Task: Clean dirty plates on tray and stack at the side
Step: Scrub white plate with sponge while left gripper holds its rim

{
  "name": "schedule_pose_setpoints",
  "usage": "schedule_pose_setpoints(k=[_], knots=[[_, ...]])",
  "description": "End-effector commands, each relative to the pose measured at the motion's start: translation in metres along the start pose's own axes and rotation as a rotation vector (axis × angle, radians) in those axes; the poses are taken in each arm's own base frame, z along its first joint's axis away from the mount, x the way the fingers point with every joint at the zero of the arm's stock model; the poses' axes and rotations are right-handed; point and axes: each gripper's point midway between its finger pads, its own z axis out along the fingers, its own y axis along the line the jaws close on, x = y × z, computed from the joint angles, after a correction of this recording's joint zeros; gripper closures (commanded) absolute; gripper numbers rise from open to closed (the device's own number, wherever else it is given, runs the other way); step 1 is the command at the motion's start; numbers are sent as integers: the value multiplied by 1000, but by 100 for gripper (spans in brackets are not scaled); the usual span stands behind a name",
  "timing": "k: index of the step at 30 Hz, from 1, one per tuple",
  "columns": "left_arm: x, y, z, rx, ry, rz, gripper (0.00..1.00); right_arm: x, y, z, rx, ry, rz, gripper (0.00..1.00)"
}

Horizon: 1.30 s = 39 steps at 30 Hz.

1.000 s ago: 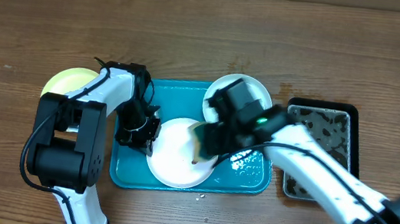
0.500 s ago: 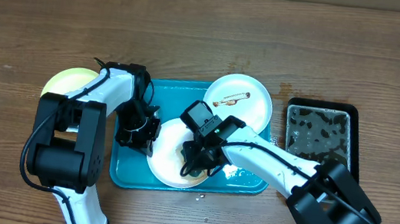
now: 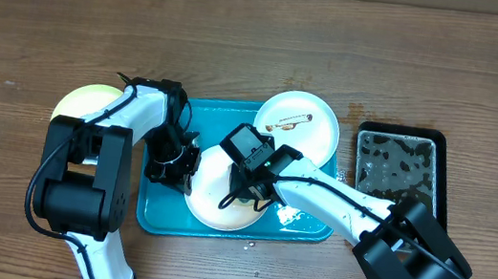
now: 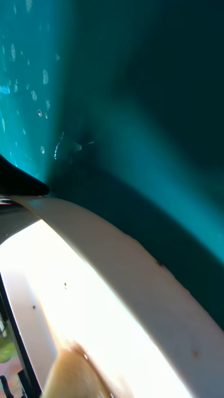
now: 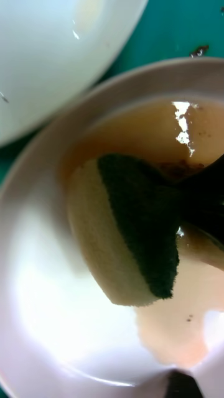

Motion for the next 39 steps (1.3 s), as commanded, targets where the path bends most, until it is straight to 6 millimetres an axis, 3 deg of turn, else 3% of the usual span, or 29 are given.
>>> schedule_pose_setpoints(k=[1,4,7,11,15,19,21,25,29,31,35,39], knots=[[2,15,14,-69,26,-12,96,-18,-38,15,187,-108,49,96],[2,15,14,-69,26,-12,96,-25,-42,12,216,-140,15,96],[2,15,14,-69,26,-12,96,-19,-41,13,208,-101,-66,96],[2,15,15,-69,23,-11,96,16,-37,15,152,79,-134,96],[2,15,15,-69,23,-11,96,47,-54,7,204,221,-121,96],[1,15,15,-68,20,-11,96,35,-77,3,343,134,-38,96],[1,15,15,-69,20,-10,96,21,-77,4,354,64,-28,96],[1,15,15,-68,20,-11,96,3,-40,15,184,6,-37,96],[1,15,15,-68,19,-10,96,17,18,16,-112,102,-130,96],[1,15,15,-68,19,-10,96,29,29,14,-171,155,-154,96],[1,15,15,-68,19,-10,96,56,17,12,-106,246,-167,96],[1,15,15,-68,20,-10,96,62,-22,10,90,253,-164,96]])
